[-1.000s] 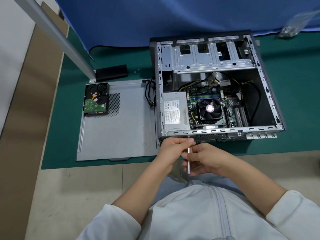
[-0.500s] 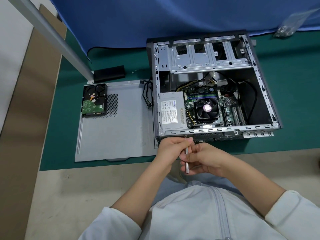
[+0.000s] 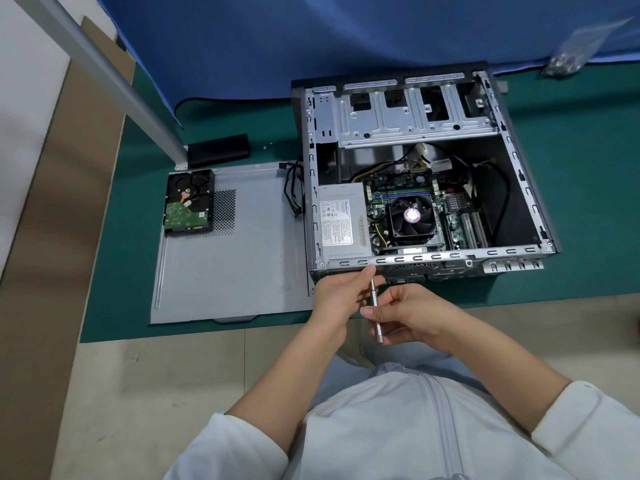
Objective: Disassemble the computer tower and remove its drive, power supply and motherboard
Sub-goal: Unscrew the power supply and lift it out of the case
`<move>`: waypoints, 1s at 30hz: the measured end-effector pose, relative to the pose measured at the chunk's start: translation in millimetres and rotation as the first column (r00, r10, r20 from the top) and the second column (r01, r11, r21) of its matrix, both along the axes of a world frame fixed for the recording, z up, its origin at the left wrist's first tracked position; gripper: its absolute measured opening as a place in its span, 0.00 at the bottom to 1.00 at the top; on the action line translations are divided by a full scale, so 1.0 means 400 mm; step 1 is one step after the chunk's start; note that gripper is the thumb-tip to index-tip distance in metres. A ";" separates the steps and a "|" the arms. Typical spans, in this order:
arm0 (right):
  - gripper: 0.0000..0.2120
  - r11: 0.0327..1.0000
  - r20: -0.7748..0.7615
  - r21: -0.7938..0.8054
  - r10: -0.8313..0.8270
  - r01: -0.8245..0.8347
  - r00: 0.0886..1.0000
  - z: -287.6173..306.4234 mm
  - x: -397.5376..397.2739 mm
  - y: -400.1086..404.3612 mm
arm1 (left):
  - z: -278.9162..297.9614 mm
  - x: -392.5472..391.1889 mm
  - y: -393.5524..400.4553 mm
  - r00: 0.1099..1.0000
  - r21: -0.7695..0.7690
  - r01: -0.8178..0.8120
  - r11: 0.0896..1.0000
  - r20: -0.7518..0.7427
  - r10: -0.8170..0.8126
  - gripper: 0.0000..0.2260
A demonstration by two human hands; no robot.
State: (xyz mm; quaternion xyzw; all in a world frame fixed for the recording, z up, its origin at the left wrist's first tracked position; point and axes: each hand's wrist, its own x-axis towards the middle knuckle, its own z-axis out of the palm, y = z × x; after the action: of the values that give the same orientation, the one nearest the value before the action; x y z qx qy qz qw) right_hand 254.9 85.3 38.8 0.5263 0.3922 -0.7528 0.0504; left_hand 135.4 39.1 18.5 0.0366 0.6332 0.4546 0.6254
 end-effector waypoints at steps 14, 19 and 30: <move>0.08 0.792 0.184 0.486 0.322 -0.370 0.929 0.028 -0.009 0.021 | 0.071 -0.063 -0.040 0.995 0.119 0.082 0.989 -0.059 -0.075 0.07; 0.05 0.888 -0.193 0.406 0.315 -0.216 0.929 0.123 -0.055 0.078 | 0.164 -0.155 -0.046 0.999 0.295 -0.037 0.955 0.018 0.033 0.14; 0.06 0.660 -0.196 0.751 0.212 0.008 0.957 0.219 -0.189 0.224 | 0.243 -0.245 0.090 0.987 0.394 -0.159 0.905 0.078 0.139 0.13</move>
State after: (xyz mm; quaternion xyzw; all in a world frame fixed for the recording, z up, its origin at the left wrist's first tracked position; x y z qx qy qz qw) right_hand 179.2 175.1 126.5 0.3712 0.6975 -0.5861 -0.1795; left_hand 37.6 75.1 115.8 0.1038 0.5132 0.6211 0.5831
